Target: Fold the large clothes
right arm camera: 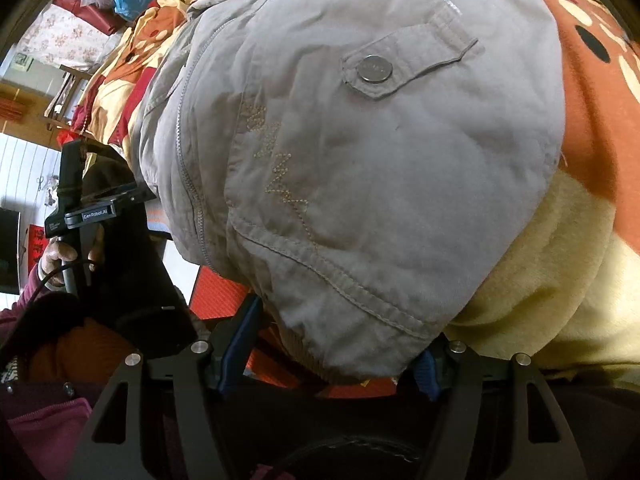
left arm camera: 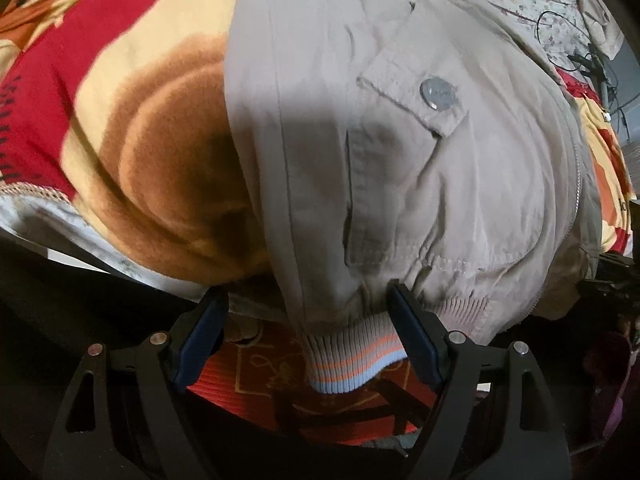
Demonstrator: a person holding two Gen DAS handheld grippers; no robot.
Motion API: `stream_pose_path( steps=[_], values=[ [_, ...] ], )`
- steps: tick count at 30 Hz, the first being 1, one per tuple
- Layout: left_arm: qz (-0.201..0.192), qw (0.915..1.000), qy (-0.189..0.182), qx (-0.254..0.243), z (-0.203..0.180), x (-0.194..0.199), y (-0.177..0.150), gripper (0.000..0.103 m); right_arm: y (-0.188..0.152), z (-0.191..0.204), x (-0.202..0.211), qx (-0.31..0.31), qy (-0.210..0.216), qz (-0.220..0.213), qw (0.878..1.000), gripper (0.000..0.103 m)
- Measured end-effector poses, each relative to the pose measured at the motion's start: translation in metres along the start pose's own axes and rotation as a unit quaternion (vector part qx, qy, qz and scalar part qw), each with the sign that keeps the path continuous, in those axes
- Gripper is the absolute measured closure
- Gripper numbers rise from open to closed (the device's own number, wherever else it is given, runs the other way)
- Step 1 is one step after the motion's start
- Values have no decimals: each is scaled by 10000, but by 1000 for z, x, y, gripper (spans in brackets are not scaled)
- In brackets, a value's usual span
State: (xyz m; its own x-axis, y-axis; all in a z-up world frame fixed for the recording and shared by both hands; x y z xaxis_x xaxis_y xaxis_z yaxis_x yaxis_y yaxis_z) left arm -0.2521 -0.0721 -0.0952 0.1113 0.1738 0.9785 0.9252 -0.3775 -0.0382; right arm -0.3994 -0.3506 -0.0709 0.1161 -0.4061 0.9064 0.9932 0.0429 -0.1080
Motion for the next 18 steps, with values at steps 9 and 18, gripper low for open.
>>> stream_pose_path(
  steps=[9, 18],
  values=[
    [326, 9982, 60, -498, -13, -20, -14, 73, 1, 9, -4, 220, -274, 19, 9994, 63],
    [-204, 9939, -466, -977, -33, 42, -35, 93, -5, 56, 62, 884, 138, -937, 9916, 85]
  ],
)
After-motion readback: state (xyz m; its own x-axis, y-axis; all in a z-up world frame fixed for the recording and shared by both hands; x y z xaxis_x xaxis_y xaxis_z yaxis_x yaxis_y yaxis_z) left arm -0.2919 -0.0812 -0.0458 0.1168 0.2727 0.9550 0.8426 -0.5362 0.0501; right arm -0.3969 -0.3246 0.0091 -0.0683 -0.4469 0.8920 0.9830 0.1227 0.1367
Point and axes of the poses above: each gripper's, at about its wrist camera, not at the fingertips, and x roughly against the way its jaws point, z to its left, y to its top, the point moved 9 cm from there along -x, roughly the way its jaws point, and after that the axes turned 14 degrees about z, right-handed, at the moved point
